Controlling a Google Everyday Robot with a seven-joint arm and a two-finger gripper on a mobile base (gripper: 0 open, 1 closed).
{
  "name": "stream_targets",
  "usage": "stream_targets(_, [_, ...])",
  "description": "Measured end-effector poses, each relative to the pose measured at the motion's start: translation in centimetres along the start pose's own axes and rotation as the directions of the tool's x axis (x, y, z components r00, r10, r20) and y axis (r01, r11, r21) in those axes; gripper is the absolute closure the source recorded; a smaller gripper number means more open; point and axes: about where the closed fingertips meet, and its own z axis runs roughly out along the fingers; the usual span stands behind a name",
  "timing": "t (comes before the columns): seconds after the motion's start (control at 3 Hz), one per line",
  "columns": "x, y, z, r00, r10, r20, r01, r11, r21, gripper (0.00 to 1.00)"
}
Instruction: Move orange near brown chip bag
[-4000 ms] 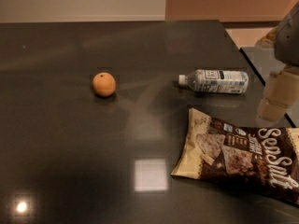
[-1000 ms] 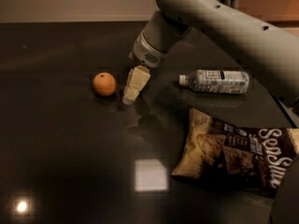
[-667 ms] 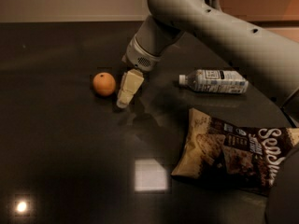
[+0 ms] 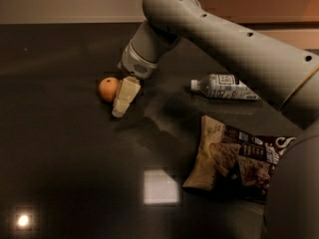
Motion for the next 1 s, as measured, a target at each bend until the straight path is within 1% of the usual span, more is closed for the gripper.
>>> stream_targets(0.33, [-0.91,0.05,0.68,1.0,0.007,0.006,-0.007,0.9996,-0.029,0.0])
stream_targets(0.67, [-1.81,0.38,0.73,1.0,-0.005,0.023,0.007,0.9981,-0.061,0.18])
stream_targets(1.0, [-1.74,0.5,0.89,1.0,-0.012,0.018,0.013,0.9978,-0.066,0.41])
